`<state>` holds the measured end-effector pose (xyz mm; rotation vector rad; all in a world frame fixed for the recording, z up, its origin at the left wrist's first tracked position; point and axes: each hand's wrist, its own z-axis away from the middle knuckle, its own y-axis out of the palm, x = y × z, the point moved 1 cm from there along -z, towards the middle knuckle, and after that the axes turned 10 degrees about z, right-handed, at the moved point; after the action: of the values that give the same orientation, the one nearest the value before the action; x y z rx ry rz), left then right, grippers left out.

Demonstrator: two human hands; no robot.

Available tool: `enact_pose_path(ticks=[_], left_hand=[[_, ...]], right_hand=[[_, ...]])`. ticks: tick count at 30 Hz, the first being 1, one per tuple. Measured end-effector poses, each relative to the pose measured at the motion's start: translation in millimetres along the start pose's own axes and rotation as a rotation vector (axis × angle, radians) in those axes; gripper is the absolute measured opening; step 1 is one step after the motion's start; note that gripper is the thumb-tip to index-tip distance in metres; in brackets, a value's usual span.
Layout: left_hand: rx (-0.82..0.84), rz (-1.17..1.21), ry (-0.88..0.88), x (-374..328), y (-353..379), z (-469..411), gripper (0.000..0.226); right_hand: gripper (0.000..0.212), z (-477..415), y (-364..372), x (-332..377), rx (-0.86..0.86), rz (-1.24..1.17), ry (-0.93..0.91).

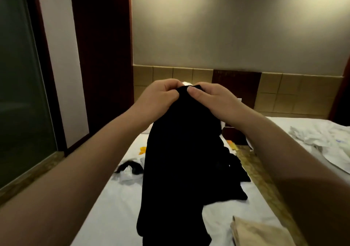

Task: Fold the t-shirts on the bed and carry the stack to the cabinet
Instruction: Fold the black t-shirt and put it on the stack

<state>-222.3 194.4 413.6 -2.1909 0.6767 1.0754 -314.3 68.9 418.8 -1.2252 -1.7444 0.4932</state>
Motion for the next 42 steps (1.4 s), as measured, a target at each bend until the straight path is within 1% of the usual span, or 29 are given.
enact_pose_path(ticks=[2, 4, 5, 7, 9, 11, 13, 15, 16, 18, 20, 23, 26, 28, 30, 32, 34, 35, 38, 40, 42], left_hand=[[0.013, -0.013, 0.022, -7.1, -3.4, -8.8, 0.019], [0.007, -0.037, 0.074, -10.8, -6.6, -15.2, 0.029], [0.005, -0.062, 0.096, -11.8, -8.1, -17.4, 0.032], [0.005, -0.105, 0.111, -13.1, -11.0, -21.2, 0.028], [0.034, -0.12, 0.092, -12.1, -15.0, -23.2, 0.019], [0.124, -0.044, 0.052, -7.8, -17.7, -21.1, 0.015], [0.196, 0.081, 0.022, 1.8, -19.9, -15.5, 0.014], [0.206, 0.193, 0.012, 11.8, -19.9, -7.9, 0.019], [0.205, 0.248, 0.001, 16.4, -19.3, -4.7, 0.024], [0.203, 0.327, -0.029, 23.1, -16.1, -0.6, 0.032], [0.206, 0.309, -0.064, 29.2, -13.2, 0.2, 0.033], [0.217, 0.191, -0.123, 41.4, -6.1, 0.1, 0.025], [0.189, 0.157, -0.168, 56.7, 7.3, 2.6, 0.013], [0.149, 0.17, -0.184, 68.2, 14.5, 3.6, 0.015], [0.107, 0.191, -0.195, 77.5, 17.5, 3.6, 0.018], [0.027, 0.221, -0.186, 81.7, 16.5, 1.5, 0.02], [-0.052, 0.241, -0.155, 82.3, 10.8, -2.7, 0.019], [-0.079, 0.232, -0.146, 81.2, 5.9, -4.7, 0.016], [-0.108, 0.165, -0.152, 75.8, -13.7, -11.3, 0.006], [-0.087, 0.024, -0.134, 71.8, -24.2, -16.9, 0.007], [-0.068, -0.206, -0.09, 66.0, -30.4, -22.1, 0.02]], right_hand=[[0.036, -10.0, -10.4, 3.2, -0.068, 0.077, 0.0], [0.032, -20.2, -20.0, 4.8, -0.14, 0.107, 0.01], [0.031, -24.8, -24.5, 5.4, -0.15, 0.116, 0.014], [0.027, -31.9, -32.4, 7.0, -0.117, 0.122, 0.023], [0.022, -35.7, -39.7, 10.1, -0.072, 0.13, 0.034], [0.026, -40.0, -48.9, 12.6, -0.085, 0.162, 0.03], [0.03, -43.3, -60.0, 16.0, -0.191, 0.204, 0.021], [0.03, -45.1, -70.9, 16.1, -0.306, 0.144, 0.054], [0.031, -44.8, -74.7, 15.8, -0.33, 0.086, 0.081], [0.037, -42.8, -78.2, 15.0, -0.306, 0.067, 0.123], [0.038, -41.0, -78.4, 12.6, -0.272, 0.119, 0.138], [0.039, -38.1, -80.9, 6.7, -0.265, 0.128, 0.185], [0.043, -33.7, -84.5, -0.9, -0.26, 0.105, 0.223], [0.043, -30.5, -85.4, -4.9, -0.254, 0.094, 0.243], [0.039, -27.4, -86.4, -9.3, -0.247, 0.064, 0.265], [0.028, -23.8, -90.7, -16.9, -0.21, -0.002, 0.279], [0.014, -19.8, -98.6, -26.0, -0.118, 0.001, 0.292], [0.011, -17.3, -102.6, -30.2, -0.051, 0.05, 0.305], [0.015, -11.7, -111.1, -45.9, 0.159, 0.207, 0.388], [0.018, -8.0, -110.8, -54.7, 0.277, 0.257, 0.463], [0.021, -6.0, -109.0, -59.4, 0.335, 0.227, 0.51]])
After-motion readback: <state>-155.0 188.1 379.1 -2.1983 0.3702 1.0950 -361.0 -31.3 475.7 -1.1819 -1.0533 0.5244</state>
